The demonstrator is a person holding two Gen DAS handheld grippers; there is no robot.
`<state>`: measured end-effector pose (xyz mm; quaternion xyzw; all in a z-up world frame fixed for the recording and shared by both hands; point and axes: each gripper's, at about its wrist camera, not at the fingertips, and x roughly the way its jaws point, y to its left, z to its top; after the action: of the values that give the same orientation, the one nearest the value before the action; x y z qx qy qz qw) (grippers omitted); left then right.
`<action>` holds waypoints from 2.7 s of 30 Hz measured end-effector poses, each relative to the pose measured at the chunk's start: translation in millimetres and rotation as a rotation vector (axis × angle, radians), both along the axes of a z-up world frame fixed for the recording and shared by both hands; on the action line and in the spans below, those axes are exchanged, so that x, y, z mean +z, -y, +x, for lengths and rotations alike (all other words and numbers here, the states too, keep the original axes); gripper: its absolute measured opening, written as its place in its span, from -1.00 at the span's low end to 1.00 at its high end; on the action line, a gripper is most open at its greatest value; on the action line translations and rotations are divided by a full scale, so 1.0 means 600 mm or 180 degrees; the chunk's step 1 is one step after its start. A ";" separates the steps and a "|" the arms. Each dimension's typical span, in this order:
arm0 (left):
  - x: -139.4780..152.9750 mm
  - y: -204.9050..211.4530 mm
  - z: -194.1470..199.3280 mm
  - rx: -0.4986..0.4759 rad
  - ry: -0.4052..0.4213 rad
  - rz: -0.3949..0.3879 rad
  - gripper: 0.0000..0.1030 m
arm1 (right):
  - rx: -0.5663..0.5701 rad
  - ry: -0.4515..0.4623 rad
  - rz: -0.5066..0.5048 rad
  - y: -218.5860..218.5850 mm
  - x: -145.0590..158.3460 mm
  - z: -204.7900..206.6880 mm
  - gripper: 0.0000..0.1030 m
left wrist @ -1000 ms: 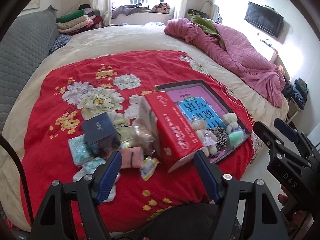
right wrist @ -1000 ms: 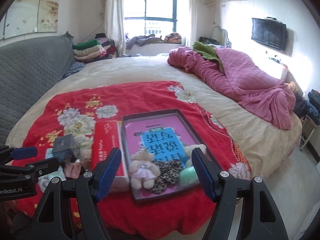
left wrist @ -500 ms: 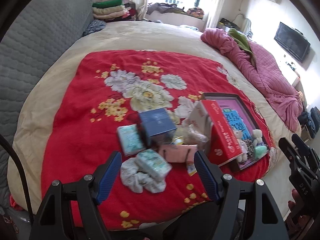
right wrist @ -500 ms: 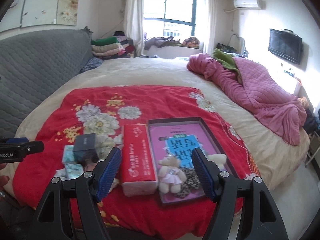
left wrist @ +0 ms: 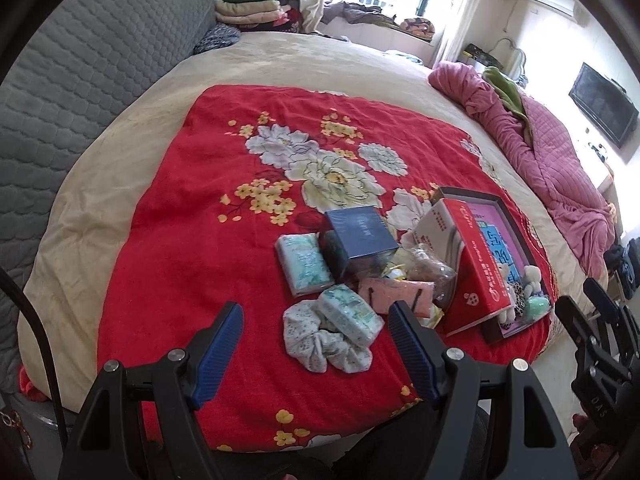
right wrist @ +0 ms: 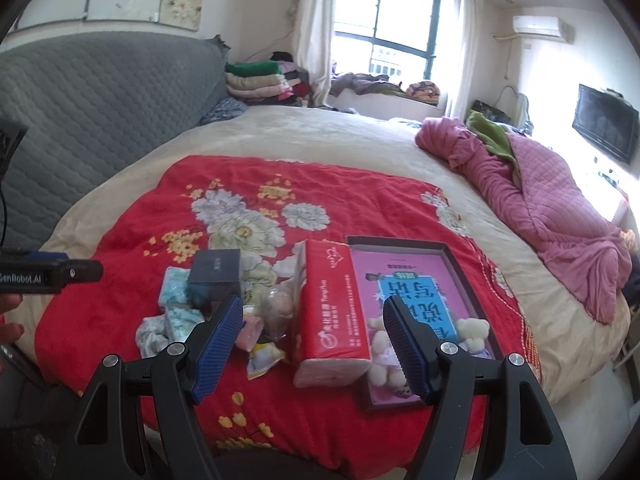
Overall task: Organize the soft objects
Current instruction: 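Move both tools over the pile of packaged items, then grasp the white floral scrunchie with the left tool while the right tool grasps the pink bagged item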
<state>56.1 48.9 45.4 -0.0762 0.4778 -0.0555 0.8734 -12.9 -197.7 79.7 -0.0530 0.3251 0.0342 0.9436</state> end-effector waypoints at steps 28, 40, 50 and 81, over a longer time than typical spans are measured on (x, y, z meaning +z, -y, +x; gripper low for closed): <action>-0.183 -0.014 0.028 -0.0035 -0.0613 -0.0015 0.44 | 0.0757 -0.0399 -0.0868 -0.122 -0.171 0.048 0.44; -0.229 -0.027 0.056 -0.0009 -0.0812 -0.0324 0.44 | 0.1315 -0.0215 -0.2151 -0.183 -0.274 0.080 0.44; -0.253 -0.040 0.079 0.0012 -0.0875 -0.0508 0.44 | 0.1623 -0.0195 -0.2607 -0.207 -0.332 0.112 0.43; -0.252 0.003 0.090 -0.0264 -0.0610 -0.0847 -0.80 | 0.0955 -0.0881 0.0215 -0.108 -0.229 0.161 -0.19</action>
<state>110.3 47.2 -105.8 -0.1764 0.5501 -0.1468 0.8029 83.6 -133.1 -57.7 -0.0640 0.4388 0.1922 0.8754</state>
